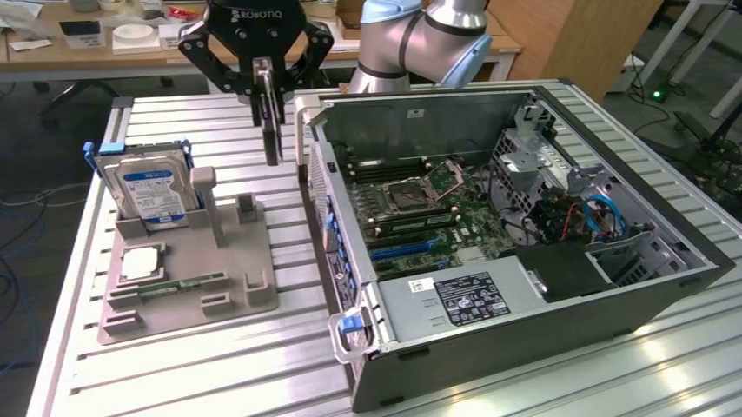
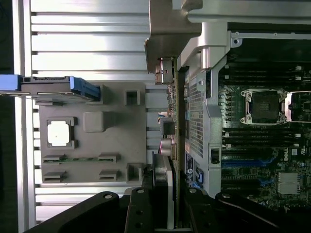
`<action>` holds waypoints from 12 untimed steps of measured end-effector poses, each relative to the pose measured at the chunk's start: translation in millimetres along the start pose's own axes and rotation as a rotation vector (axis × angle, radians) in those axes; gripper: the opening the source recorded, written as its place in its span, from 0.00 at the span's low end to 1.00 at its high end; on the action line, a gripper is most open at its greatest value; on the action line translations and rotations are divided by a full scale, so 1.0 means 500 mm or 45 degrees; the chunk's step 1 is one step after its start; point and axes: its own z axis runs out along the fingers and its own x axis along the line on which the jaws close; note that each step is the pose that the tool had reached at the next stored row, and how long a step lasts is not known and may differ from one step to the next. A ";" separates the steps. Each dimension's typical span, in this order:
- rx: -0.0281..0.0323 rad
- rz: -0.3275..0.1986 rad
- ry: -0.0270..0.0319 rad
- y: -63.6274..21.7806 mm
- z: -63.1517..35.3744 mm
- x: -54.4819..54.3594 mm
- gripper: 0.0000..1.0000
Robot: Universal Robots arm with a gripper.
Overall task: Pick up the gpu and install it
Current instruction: 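Pick up the gpu and move the gpu toward the slot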
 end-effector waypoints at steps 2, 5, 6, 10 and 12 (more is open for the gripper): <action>0.0000 -0.002 0.0001 0.000 0.000 -0.003 0.28; -0.0001 -0.005 0.0003 0.000 0.000 -0.008 0.28; -0.0002 -0.006 0.0002 0.000 0.000 -0.010 0.28; -0.0004 -0.013 0.0005 0.000 0.000 -0.017 0.28; -0.0004 -0.017 0.0008 0.000 0.000 -0.021 0.28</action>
